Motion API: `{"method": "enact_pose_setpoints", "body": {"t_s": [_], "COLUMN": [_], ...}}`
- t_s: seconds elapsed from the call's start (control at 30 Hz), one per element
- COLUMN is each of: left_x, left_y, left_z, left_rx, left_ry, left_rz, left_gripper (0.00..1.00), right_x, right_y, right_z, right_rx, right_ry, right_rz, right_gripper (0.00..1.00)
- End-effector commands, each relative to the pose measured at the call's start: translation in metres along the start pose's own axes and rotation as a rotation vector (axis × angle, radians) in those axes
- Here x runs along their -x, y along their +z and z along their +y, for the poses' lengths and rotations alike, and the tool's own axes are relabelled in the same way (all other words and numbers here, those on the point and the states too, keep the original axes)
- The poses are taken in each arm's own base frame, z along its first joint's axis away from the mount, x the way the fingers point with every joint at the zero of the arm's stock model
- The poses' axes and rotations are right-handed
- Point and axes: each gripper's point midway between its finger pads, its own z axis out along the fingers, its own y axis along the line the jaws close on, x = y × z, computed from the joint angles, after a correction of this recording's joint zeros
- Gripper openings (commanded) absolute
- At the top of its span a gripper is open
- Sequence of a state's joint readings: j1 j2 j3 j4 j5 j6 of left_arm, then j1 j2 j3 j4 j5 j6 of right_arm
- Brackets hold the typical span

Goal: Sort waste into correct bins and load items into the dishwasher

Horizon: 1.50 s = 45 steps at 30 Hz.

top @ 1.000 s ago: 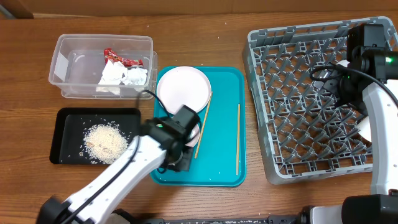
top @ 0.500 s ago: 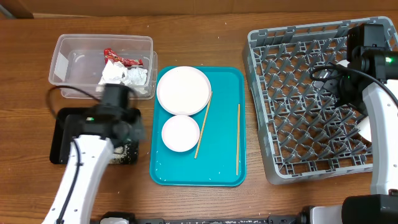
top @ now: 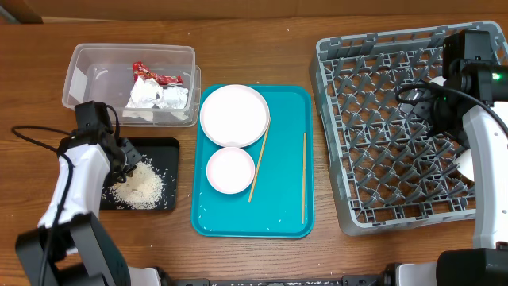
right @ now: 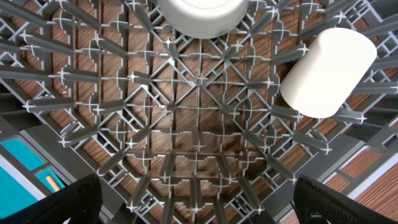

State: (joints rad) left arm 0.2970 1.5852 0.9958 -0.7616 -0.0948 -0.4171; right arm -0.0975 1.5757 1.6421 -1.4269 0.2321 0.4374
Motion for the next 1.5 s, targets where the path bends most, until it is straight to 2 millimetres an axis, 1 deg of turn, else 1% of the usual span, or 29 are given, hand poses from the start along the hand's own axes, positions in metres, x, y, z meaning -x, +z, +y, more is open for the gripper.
{"method": "enact_pose_setpoints", "body": {"t_s": [0.0,0.1,0.17,0.27,0.33,0.47,0.5,0.53,0.57,0.6,0.67,0.9,1.0,1.03,1.07,1.17,1.27,1.47], "left_x": [0.008,0.011,0.013,0.018,0.022,0.031,0.032,0.031,0.03,0.028,0.016,-0.041,-0.063,-0.073,-0.078,-0.09,-0.103,-0.118], "left_y": [0.01,0.01,0.008,0.001,-0.008,-0.032,-0.041,-0.052,-0.059,-0.064,-0.071,-0.08,-0.08,-0.078,-0.075,-0.064,-0.048,-0.014], "left_z": [0.007,0.006,0.004,-0.004,-0.01,-0.028,-0.036,-0.05,-0.061,-0.07,-0.092,-0.148,-0.165,-0.171,-0.173,-0.178,-0.18,-0.173], "left_rx": [0.016,0.011,0.002,-0.036,-0.066,-0.142,-0.177,-0.233,-0.272,-0.306,-0.367,-0.378,-0.342,-0.298,-0.268,-0.187,-0.143,-0.066], "left_ry": [-0.04,-0.041,-0.04,-0.019,-0.004,0.012,0.025,0.058,0.086,0.112,0.182,0.456,0.558,0.616,0.645,0.713,0.754,0.771], "left_rz": [0.009,0.001,-0.003,0.001,0.006,0.021,0.03,0.037,0.039,0.043,0.061,0.1,0.089,0.075,0.068,0.059,0.093,0.197], "left_gripper": [0.12,0.13,0.18,0.4,0.48,0.5,0.5,0.51,0.51,0.5,0.5,0.51,0.56,0.57,0.58,0.59,0.59,0.54], "right_x": [0.001,0.001,0.001,0.001,0.001,0.001,0.001,0.002,0.002,0.002,0.002,0.002,0.002,0.002,0.002,0.002,0.002,0.002], "right_y": [-0.005,-0.005,-0.005,-0.005,-0.005,-0.005,-0.005,-0.005,-0.005,-0.005,-0.005,-0.005,-0.005,-0.005,-0.005,-0.005,-0.005,-0.005], "right_z": [0.001,0.002,0.002,0.002,0.002,0.002,0.002,0.002,0.002,0.002,0.002,0.002,0.002,0.002,0.002,0.002,0.002,0.002], "right_rx": [0.02,0.024,0.024,0.024,0.024,0.024,0.025,0.026,0.026,0.026,0.026,0.026,0.026,0.026,0.026,0.026,0.026,0.026], "right_ry": [0.008,0.008,0.008,0.008,0.008,0.008,0.008,0.009,0.009,0.009,0.009,0.009,0.009,0.009,0.009,0.009,0.009,0.009], "right_rz": [-0.011,-0.009,-0.01,-0.01,-0.01,-0.01,-0.01,-0.012,-0.013,-0.013,-0.013,-0.013,-0.013,-0.013,-0.013,-0.012,-0.012,-0.012], "right_gripper": [1.0,1.0,1.0,1.0,1.0,1.0,1.0,1.0,1.0,1.0,1.0,1.0,1.0,1.0,1.0,1.0,1.0,1.0]}}
